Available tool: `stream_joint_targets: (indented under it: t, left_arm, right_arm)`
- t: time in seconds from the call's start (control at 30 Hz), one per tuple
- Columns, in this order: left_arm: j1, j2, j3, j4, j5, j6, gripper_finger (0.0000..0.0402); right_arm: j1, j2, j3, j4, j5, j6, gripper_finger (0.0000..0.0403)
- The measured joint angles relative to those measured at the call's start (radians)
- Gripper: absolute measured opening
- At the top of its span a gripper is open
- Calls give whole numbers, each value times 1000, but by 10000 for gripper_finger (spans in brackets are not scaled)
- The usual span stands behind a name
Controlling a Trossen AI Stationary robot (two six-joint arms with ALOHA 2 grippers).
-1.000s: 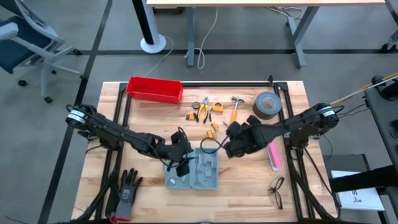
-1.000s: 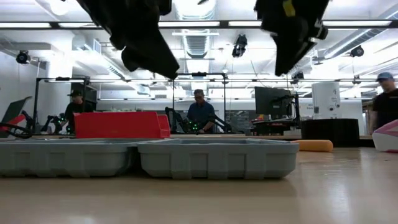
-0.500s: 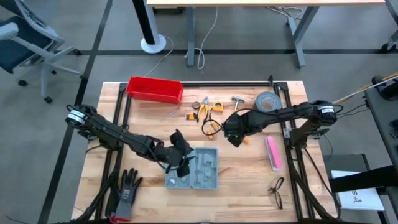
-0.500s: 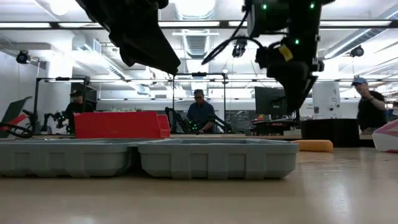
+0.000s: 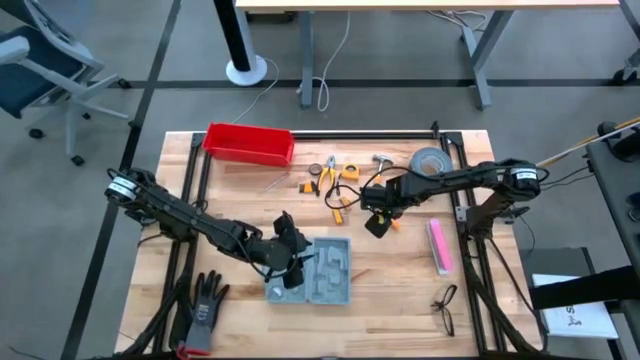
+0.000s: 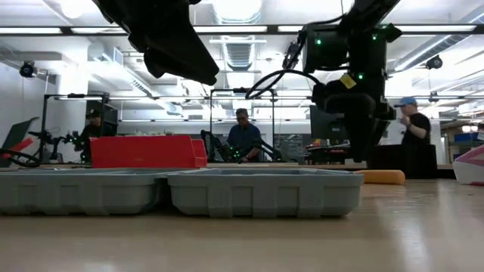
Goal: Prefit tool cases
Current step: Put the screwdriver bit holder handle into the gray toolbox
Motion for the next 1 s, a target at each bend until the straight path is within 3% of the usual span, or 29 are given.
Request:
stream_joint_targets:
  t: [0.7, 1.0]
  left_arm:
    - [0, 0, -8, 1, 0, -8, 158]
    - [0, 0, -8, 1, 2, -8, 158]
  right_arm:
    - [-17, 0, -99, 167, -24, -12, 175]
    - [-22, 1, -126, 184, 36, -13, 167]
